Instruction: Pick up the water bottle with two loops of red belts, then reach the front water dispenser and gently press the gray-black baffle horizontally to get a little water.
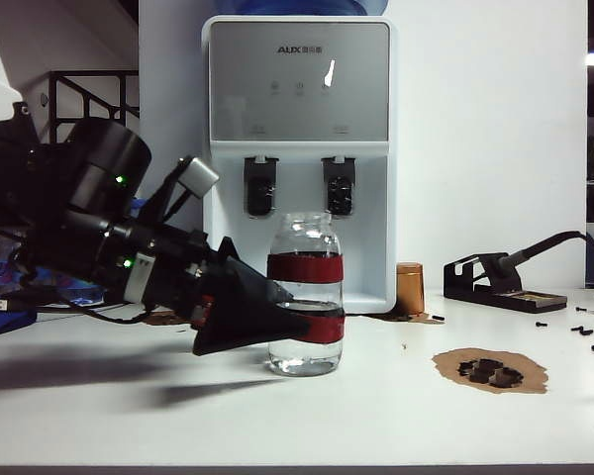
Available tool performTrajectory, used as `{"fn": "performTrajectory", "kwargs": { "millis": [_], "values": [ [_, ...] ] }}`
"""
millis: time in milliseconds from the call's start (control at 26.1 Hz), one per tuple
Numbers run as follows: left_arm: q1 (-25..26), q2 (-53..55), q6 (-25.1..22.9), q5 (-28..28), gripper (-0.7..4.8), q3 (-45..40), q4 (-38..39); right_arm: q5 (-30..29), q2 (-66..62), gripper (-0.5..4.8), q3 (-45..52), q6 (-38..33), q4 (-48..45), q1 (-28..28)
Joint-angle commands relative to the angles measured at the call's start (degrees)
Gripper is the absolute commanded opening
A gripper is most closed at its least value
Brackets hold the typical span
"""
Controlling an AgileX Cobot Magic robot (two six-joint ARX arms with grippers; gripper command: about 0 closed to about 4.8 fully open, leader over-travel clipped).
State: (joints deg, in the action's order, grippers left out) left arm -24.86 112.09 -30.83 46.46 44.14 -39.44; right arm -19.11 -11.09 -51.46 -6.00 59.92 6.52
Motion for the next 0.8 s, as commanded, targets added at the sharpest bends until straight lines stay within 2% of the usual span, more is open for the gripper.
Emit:
{"fn": "performTrajectory", "kwargs": {
  "millis": [38, 230, 344, 383, 421, 459, 536, 612, 803],
  "values": [
    [-1.11, -0.07, 0.22, -2.47, 4.79, 0.46, -1.51, 0.04, -0.22, -0.02, -0.24, 0.13, -0.87, 0.11],
    [-3.19, 1.09, 0.22, -4.24, 4.79, 1.27, -2.47, 0.04, -0.22, -0.02, -0.24, 0.13, -0.9, 0.11],
    [-4.11, 1.92, 0.39, -9.27, 4.73, 1.68, -4.39, 0.04, -0.22, -0.02, -0.24, 0.13, -0.9, 0.11],
    [-4.39, 1.92, 1.27, -10.23, 3.25, 1.68, -4.79, 0.04, -0.22, -0.02, -0.24, 0.13, -0.9, 0.11],
    [-4.33, 1.92, 2.14, -10.75, 2.17, 1.68, -5.35, 0.04, -0.22, -0.02, -0.24, 0.13, -0.92, 0.11],
    [-4.33, 1.92, 3.34, -11.52, 1.27, 1.68, -6.21, 0.04, -0.22, -0.02, -0.24, 0.13, -0.92, 0.11],
    [-4.61, 1.92, 7.87, -14.6, -0.09, 1.68, -8.72, 0.04, -0.22, -0.02, -0.24, 0.13, -0.92, 0.11],
    [-4.7, 1.92, 13.03, -19.41, -0.05, 1.68, -12.04, 0.07, -0.22, -0.02, -0.24, 0.2, -0.96, 0.11],
    [-4.81, 1.92, 25.0, -36.17, -0.05, 1.68, -20.83, 0.07, -0.22, -0.02, -0.24, 0.24, -1.27, 0.11]
  ]
}}
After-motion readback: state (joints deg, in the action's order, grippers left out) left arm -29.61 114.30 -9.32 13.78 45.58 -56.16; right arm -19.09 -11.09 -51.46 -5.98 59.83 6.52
